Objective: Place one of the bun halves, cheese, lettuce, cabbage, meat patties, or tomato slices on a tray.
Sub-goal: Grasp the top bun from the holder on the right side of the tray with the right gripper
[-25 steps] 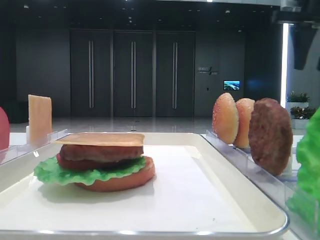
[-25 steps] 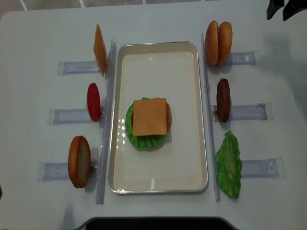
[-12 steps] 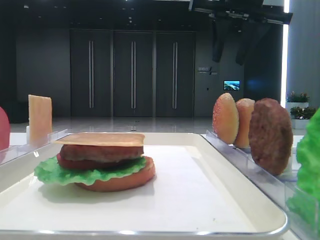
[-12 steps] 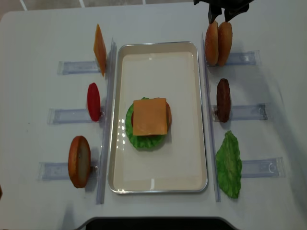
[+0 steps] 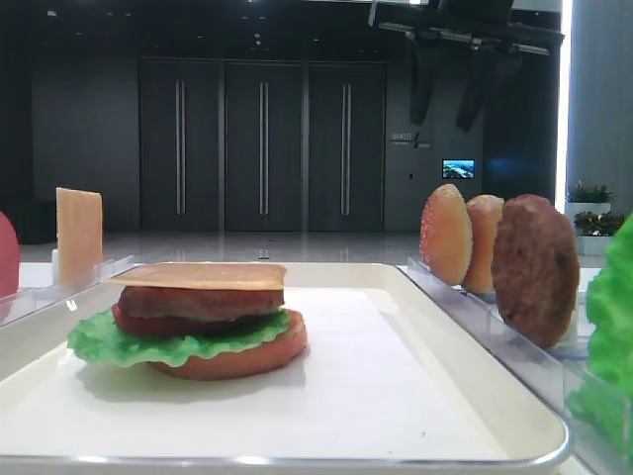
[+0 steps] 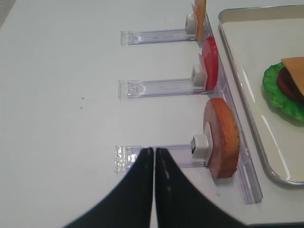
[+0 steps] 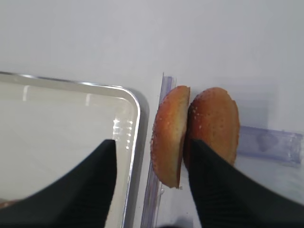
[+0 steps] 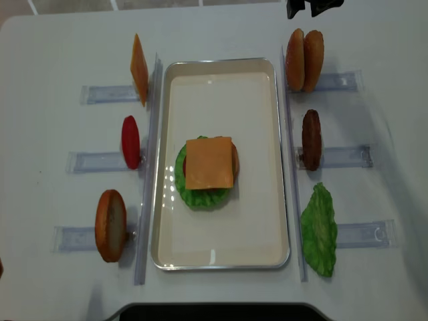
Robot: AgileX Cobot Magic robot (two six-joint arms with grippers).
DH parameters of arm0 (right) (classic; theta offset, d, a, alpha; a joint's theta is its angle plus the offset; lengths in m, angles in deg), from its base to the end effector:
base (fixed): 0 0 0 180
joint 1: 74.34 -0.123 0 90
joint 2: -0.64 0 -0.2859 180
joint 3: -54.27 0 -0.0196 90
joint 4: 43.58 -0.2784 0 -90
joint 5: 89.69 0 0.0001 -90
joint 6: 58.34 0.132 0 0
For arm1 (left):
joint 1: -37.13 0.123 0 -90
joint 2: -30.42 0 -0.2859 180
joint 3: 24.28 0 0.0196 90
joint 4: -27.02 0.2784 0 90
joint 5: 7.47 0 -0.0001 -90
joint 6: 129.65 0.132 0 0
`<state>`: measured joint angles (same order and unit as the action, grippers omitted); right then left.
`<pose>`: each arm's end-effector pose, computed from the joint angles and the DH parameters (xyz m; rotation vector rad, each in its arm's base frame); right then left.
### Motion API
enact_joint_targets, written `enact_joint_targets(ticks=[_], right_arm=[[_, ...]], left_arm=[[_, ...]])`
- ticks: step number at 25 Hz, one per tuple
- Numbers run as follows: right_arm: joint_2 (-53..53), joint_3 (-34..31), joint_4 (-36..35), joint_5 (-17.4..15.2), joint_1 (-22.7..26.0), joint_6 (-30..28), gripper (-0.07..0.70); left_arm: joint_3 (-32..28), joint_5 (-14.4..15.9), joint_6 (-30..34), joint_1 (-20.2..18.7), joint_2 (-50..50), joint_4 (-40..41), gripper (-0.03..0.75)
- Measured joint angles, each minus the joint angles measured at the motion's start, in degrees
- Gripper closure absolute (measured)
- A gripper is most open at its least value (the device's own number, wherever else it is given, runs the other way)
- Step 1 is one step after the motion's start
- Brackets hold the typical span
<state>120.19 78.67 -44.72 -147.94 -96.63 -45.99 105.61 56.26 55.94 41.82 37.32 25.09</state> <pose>0.4424 0.1838 0.2482 -0.2249 2.6866 0.2147 0.0525 0.0003 0.2579 0.0189 2.1074 0.0668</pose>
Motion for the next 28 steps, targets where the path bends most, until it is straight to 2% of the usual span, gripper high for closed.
enact_joint_targets(ticks=[22,25,28], right_arm=[[8.56,1.02,1.44,3.29,-0.96,-1.95,0.291],[8.56,1.3,1.49,2.43,-0.96,-2.11,0.291],[8.75,2.67,1.49,-0.54,-0.96,-2.11,0.291]], left_arm=[[0.0,0.0,0.0,0.0,0.0,0.0,0.722],[0.0,0.0,0.0,0.0,0.0,0.0,0.722],[0.0,0.0,0.0,0.0,0.0,0.0,0.722]])
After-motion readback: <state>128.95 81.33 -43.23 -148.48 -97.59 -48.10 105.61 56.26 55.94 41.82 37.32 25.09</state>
